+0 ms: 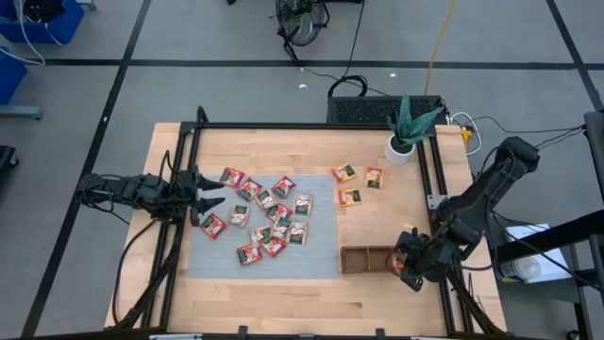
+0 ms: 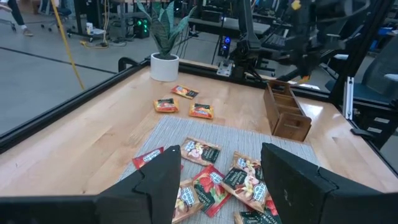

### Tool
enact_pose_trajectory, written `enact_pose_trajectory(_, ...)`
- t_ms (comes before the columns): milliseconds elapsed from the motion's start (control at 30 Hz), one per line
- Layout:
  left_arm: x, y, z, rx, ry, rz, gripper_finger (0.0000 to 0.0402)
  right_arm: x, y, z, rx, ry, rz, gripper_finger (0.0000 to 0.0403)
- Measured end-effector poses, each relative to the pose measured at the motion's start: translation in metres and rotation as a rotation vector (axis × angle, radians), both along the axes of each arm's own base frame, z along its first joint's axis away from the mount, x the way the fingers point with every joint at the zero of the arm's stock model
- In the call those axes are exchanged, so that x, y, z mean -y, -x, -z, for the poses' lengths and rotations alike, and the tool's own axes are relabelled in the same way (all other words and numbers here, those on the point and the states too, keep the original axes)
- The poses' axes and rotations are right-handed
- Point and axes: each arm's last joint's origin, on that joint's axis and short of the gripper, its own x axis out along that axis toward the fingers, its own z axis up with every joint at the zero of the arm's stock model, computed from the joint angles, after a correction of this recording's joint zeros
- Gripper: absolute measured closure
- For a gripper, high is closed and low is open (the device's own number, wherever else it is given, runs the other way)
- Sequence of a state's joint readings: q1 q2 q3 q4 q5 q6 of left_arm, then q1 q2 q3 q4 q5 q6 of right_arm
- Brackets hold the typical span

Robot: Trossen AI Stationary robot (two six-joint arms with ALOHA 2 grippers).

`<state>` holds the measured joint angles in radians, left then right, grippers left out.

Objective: Pick & Place Tea
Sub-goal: Put the yellow tea bag into the right section of the wooden organizer

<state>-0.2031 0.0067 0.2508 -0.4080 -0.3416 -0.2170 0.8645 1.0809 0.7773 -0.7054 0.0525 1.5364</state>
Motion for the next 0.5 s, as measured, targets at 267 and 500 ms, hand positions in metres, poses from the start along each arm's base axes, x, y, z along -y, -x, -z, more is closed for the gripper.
enact_pose_trajectory(267, 0.0, 0.0, 0.0, 0.0, 0.0, 0.0, 0.0178, 0.001, 0.004, 0.024, -0.012, -0.019, 0.035, 0.0399)
enact_pose_trajectory(500, 0.0, 0.0, 0.0, 0.0, 0.0, 0.0, 0.0178, 0.006, 0.008, 0.035, -0.068, -0.006, 0.103, 0.0381)
